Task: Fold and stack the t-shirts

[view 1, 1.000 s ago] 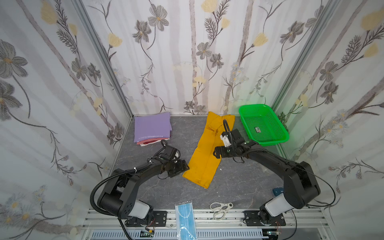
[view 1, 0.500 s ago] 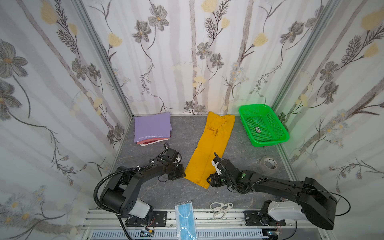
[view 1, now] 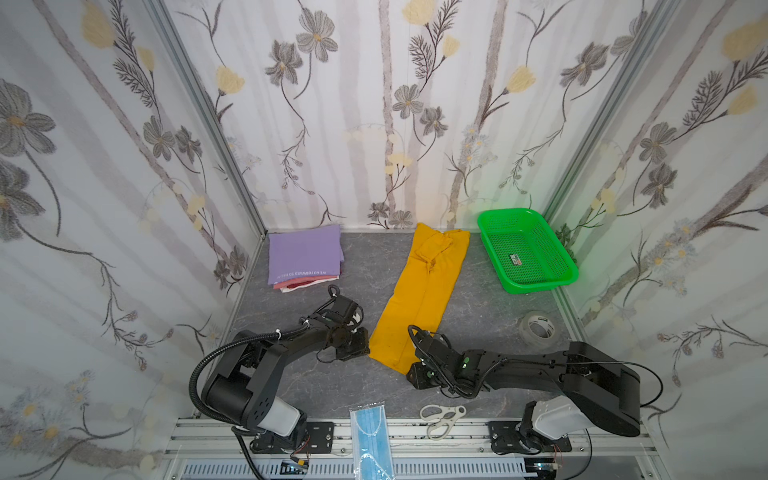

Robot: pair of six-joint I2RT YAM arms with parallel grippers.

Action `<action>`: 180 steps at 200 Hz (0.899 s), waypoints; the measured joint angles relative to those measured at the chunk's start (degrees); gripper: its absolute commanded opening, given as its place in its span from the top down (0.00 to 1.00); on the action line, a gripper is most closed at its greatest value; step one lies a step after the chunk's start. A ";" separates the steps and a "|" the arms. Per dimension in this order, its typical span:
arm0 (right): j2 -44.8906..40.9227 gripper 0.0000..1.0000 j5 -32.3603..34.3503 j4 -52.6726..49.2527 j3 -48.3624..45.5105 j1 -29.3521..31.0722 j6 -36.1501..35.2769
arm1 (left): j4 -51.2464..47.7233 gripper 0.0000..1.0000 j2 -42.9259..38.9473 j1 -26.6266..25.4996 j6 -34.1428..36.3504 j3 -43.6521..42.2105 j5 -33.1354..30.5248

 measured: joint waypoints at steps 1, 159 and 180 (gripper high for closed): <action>0.07 0.73 0.04 0.00 0.07 0.00 0.02 | 0.02 1.00 0.02 0.00 0.00 0.00 0.00; -10.60 1.00 8.74 -8.66 -4.33 6.38 6.16 | -2.16 1.00 -1.84 -4.00 0.13 1.66 2.78; -12.07 1.00 8.76 -8.72 -4.00 6.64 5.53 | -3.74 1.00 -4.09 -5.68 0.74 3.19 3.43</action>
